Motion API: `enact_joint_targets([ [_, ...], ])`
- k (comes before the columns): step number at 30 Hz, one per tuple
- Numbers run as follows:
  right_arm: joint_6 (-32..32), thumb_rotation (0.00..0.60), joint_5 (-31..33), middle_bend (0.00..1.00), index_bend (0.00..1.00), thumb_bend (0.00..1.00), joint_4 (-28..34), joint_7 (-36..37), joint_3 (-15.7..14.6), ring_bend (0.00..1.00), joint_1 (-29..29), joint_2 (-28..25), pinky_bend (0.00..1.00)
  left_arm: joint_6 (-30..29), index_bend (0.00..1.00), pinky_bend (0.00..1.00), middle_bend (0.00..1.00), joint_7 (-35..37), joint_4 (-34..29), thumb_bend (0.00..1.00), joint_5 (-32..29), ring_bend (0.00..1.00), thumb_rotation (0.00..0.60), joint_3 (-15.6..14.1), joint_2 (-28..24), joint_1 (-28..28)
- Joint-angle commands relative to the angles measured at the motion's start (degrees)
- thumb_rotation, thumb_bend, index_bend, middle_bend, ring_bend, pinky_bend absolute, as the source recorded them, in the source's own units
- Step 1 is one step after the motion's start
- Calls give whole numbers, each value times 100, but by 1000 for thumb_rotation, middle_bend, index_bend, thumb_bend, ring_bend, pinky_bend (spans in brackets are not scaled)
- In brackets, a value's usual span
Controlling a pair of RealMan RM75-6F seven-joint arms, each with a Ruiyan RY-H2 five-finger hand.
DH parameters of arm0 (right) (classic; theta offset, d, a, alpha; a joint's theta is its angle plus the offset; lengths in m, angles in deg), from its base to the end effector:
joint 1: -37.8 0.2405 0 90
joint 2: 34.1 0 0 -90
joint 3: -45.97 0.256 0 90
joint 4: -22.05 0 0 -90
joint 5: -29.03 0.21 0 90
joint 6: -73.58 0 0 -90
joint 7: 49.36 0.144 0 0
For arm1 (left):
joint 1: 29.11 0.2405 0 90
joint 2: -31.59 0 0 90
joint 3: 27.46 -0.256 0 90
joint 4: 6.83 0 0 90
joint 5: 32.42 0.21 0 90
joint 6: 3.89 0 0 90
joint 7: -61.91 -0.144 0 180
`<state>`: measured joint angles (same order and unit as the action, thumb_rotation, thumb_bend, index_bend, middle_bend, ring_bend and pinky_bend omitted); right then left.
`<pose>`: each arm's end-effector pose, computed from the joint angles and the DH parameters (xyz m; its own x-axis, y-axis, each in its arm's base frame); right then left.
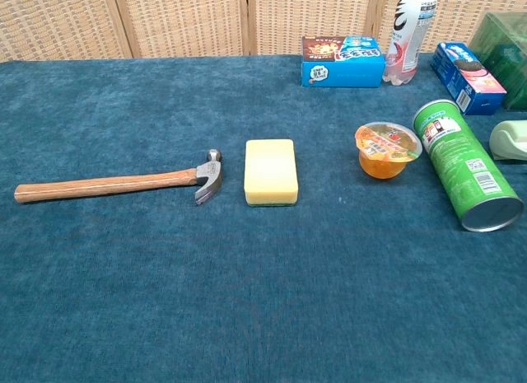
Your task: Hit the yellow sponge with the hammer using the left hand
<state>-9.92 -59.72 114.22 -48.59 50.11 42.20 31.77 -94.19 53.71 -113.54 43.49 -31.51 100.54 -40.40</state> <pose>-0.3036 -0.1828 0.1464 0.3611 -0.0133 0.9324 -0.9315 -0.0520 0.3600 -0.2630 0.1794 0.1177 0.2278 0.0559 0.9721 0.9709 0.0620 -0.2311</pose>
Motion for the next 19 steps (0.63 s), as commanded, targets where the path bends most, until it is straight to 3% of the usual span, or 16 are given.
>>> enact_joint_targets([
  [1, -14, 600, -5, 269, 237, 181, 8, -7, -11, 313, -3, 6, 265, -108, 56, 219, 172, 49, -104, 159, 192, 100, 600, -101, -116, 165],
  [19, -110, 600, -170, 287, 299, 182, -91, 210, -127, 315, 25, 51, 265, -143, 137, 219, 171, 47, -401, 159, 276, 110, 600, 137, -305, 571],
])
